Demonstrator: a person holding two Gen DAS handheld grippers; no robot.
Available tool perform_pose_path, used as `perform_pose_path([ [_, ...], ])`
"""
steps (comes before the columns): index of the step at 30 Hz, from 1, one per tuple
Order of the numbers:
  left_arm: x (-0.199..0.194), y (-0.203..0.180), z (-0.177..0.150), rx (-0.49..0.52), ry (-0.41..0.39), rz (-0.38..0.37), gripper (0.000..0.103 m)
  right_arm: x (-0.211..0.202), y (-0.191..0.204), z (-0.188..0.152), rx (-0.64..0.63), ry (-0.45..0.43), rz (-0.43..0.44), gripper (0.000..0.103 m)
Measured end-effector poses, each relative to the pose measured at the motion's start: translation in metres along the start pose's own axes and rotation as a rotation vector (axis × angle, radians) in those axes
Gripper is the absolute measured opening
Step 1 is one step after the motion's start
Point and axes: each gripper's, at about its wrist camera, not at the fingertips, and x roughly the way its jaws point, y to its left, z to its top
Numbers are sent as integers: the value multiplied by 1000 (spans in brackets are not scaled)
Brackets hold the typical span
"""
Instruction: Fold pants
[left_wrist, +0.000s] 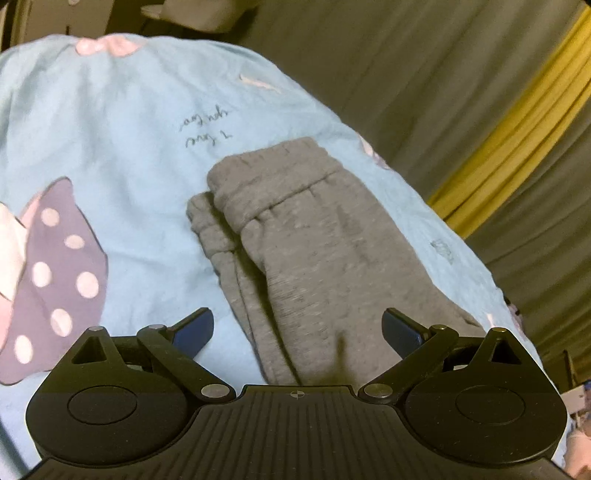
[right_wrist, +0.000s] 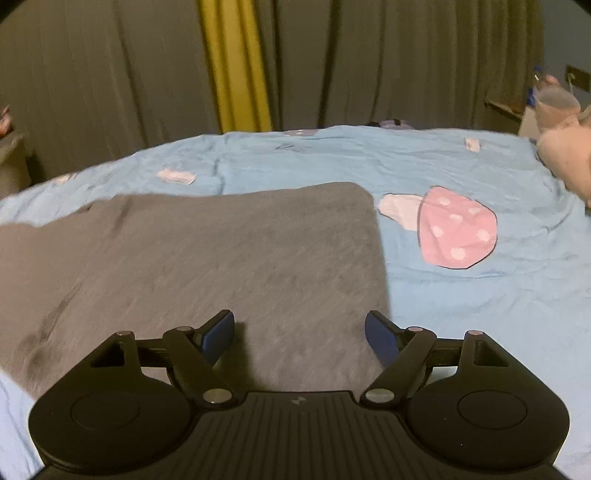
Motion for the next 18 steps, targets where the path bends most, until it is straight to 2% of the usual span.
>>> perform_pose_path([
  [1, 1, 0, -3, 8, 4, -8, 100, -1, 5, -3, -23, 12, 4, 89],
  [3, 9, -3, -3, 28, 15, -27, 100, 4, 11, -8, -62, 50, -3, 92],
  [6, 11, 0, 1, 23, 11, -69, 100, 11, 9, -9, -48, 69, -6, 99],
  [9, 17, 6, 8, -65, 19, -109, 100, 13, 1, -8, 4, 72, 11, 99],
  [13, 24, 28, 16, -212, 27, -171, 99, 15, 2, -9, 3, 69, 4, 99],
  [16, 23, 32, 20, -245, 31, -175, 97, 15, 4, -10, -5, 68, -1, 99],
  [18, 19, 33, 17, -230, 25, -159, 96, 16, 3, -10, 0, 69, 0, 99],
])
